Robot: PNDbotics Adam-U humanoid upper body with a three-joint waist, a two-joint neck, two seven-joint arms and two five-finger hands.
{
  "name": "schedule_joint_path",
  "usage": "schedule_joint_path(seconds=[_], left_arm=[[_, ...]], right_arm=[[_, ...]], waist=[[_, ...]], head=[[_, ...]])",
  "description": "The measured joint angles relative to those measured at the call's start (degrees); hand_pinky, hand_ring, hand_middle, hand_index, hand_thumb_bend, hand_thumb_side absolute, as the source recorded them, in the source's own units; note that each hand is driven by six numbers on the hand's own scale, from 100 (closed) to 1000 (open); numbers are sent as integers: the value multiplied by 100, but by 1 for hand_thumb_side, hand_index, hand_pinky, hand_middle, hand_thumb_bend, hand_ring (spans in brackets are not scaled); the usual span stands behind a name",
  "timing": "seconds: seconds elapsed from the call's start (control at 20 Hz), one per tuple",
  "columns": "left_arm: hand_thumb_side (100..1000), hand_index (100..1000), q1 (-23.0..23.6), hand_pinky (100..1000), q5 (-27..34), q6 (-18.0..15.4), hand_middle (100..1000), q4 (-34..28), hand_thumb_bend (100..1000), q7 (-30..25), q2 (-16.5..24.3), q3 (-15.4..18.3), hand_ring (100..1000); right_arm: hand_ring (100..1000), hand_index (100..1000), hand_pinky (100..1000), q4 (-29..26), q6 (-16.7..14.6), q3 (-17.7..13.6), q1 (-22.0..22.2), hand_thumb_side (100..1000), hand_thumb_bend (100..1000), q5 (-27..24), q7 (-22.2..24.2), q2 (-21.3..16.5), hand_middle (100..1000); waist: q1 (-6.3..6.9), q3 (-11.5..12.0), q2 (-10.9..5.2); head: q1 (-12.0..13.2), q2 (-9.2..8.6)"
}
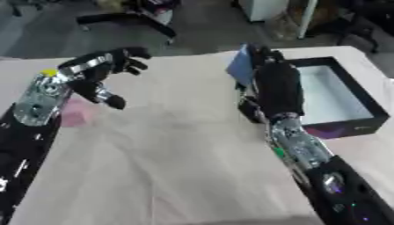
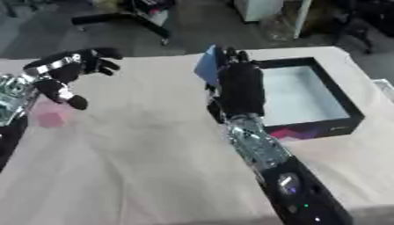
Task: Pick up the objects with one hand, pass them to the other hand, and then place them into the box on the other side of the table.
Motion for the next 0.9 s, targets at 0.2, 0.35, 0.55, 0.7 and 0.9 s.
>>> schedule_joint_path(seconds=[0.2,0.35,0.55,0.7,0.9], left_arm=[[573,974,538,845,150,140,872,-356,1000,328,213,556,841],[574,971,963,842,212,235,868,-740,1000,608,218,990,838],[578,971,1194,842,174,439,868,-1181,1000,981,218,1251,838],[578,971,1206,843,62,551,868,-1284,1000,1253,218,1257,838],[549,965,1202,846,-188,593,862,-1247,1000,1495,273,1216,832]], right_arm=[[820,961,612,435,346,-562,101,693,125,-156,-25,-340,729],[845,1000,693,876,627,-1017,88,743,288,-409,178,-499,780],[876,1000,739,1481,1004,-1616,-199,747,395,-773,524,-637,817],[892,1000,766,1864,1276,-1808,-427,752,420,-1030,648,-693,835],[885,1000,715,1945,1631,-1718,-485,644,433,-1202,554,-717,827]], waist=[[32,-57,-14],[49,42,-15],[66,164,-13],[61,185,-12],[62,183,-12]], head=[[47,-1],[14,-35],[-82,-51],[-136,-53],[-150,-99]])
